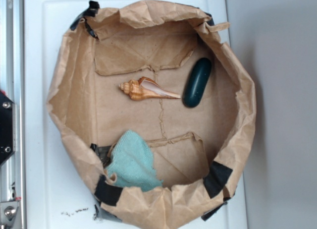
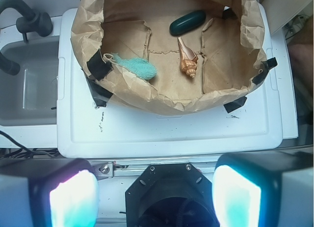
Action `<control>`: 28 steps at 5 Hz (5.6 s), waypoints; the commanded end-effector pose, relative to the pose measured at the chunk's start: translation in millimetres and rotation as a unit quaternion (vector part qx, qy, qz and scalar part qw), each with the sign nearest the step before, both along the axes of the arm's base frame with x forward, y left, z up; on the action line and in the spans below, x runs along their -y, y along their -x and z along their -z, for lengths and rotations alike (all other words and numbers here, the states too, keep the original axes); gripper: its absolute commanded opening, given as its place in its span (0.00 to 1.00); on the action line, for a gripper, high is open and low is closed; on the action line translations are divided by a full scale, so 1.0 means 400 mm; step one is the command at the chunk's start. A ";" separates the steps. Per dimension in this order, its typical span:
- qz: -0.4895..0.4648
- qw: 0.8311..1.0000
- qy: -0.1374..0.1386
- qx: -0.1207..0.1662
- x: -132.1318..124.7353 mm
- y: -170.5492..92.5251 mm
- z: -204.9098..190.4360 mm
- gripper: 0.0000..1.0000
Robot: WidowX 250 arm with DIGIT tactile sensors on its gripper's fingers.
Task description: Grab the shell.
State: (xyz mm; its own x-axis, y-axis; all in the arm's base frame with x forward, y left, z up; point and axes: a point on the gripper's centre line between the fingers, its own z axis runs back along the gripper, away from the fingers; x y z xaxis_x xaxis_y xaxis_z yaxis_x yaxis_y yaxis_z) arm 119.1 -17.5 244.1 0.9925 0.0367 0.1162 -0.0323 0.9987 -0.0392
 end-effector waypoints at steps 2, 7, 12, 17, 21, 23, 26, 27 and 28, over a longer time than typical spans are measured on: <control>0.032 0.999 -0.010 0.020 0.030 -0.076 0.028 1.00; 0.137 0.990 0.003 0.017 -0.092 -0.290 0.143 1.00; 0.177 0.979 -0.088 0.038 -0.132 -0.406 0.497 1.00; 0.138 0.988 0.054 0.043 -0.122 -0.359 0.175 0.00; 0.168 0.985 -0.010 0.033 -0.152 -0.299 0.302 1.00; 0.168 0.985 -0.010 0.033 -0.152 -0.299 0.302 1.00; 0.179 0.982 0.020 0.049 -0.160 -0.329 0.366 1.00; 0.170 0.979 -0.011 0.108 -0.162 -0.329 0.413 1.00; 0.166 0.977 -0.042 0.124 -0.156 -0.329 0.450 1.00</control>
State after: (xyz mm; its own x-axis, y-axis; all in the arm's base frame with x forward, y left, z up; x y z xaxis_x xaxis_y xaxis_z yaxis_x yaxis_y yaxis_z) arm 242.3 41.0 51.3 0.9074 -0.2890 0.3052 0.2875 0.9564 0.0509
